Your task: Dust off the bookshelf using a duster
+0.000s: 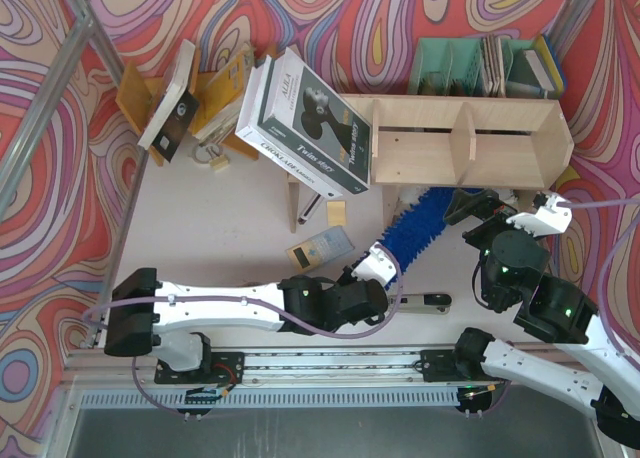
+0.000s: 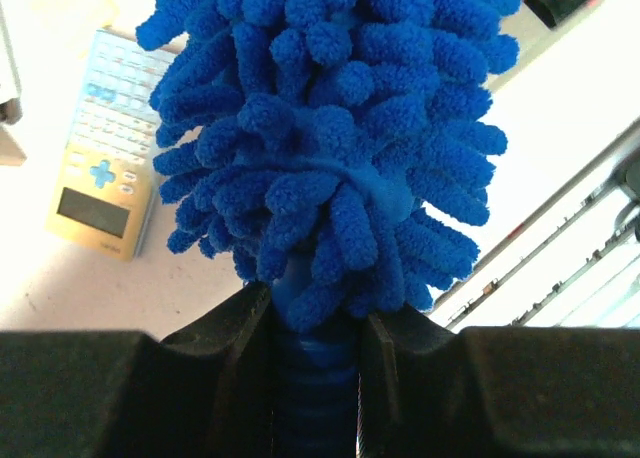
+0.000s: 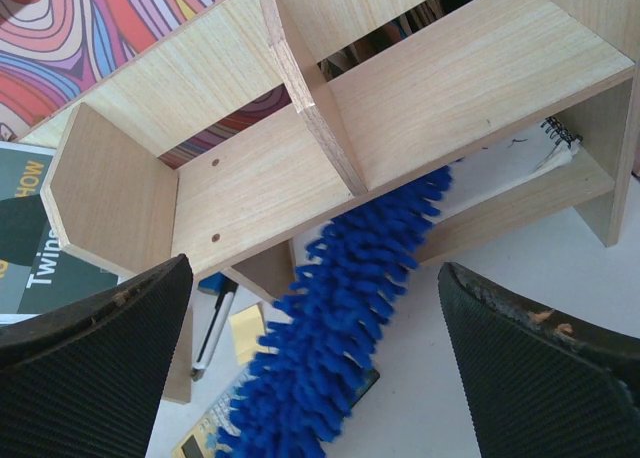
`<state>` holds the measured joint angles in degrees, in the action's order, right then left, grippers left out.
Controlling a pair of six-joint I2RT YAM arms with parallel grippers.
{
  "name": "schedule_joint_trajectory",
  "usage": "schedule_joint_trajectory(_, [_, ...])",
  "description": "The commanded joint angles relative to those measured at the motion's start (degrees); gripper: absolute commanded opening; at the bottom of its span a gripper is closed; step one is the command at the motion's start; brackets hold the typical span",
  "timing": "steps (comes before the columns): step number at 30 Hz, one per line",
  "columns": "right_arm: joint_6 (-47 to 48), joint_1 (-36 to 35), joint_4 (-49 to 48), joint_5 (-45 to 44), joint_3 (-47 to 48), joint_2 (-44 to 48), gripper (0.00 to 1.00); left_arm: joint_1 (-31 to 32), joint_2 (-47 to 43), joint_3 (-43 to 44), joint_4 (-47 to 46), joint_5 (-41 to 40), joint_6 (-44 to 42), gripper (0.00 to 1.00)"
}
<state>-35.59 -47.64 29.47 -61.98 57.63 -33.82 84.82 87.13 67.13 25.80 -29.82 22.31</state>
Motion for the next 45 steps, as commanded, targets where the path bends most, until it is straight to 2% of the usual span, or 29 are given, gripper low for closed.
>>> schedule_joint_trajectory(1, [0.6, 0.2, -0.8, -1.5, 0.0, 0.2, 0.99, -0.1, -3.1, -1.5, 0.0, -9.2, 6.0, 0.0])
schedule_joint_trajectory(7, [1.0, 0.2, -0.9, -1.1, 0.7, -0.5, 0.99, 0.0, -4.2, -2.0, 0.2, -12.9, 11.4, 0.0])
schedule_joint_trajectory(13, [0.5, 0.2, -0.8, -1.0, 0.5, -0.1, 0.99, -0.1, -2.8, -0.7, 5.1, -16.3, 17.5, 0.0])
schedule_joint_trajectory(22, [0.0, 0.2, -0.7, -0.8, 0.0, -0.4, 0.99, 0.0, 0.1, 1.8, 1.1, -12.2, 12.6, 0.0])
schedule_joint_trajectory(26, [-0.1, 0.2, -0.8, -0.8, -0.2, -0.5, 0.99, 0.0, 1.2, 2.6, -3.2, -7.8, 7.9, 0.0])
schedule_joint_trajectory(31, [-0.1, 0.2, -0.8, -0.9, -0.2, -0.7, 0.99, 0.0, 3.5, 4.6, -3.3, -6.6, 6.2, 0.0])
schedule_joint_trajectory(45, [0.2, 0.2, -1.0, -1.1, -0.4, -0.7, 0.99, -0.5, -1.9, -0.8, 0.1, -15.7, 15.5, 0.0])
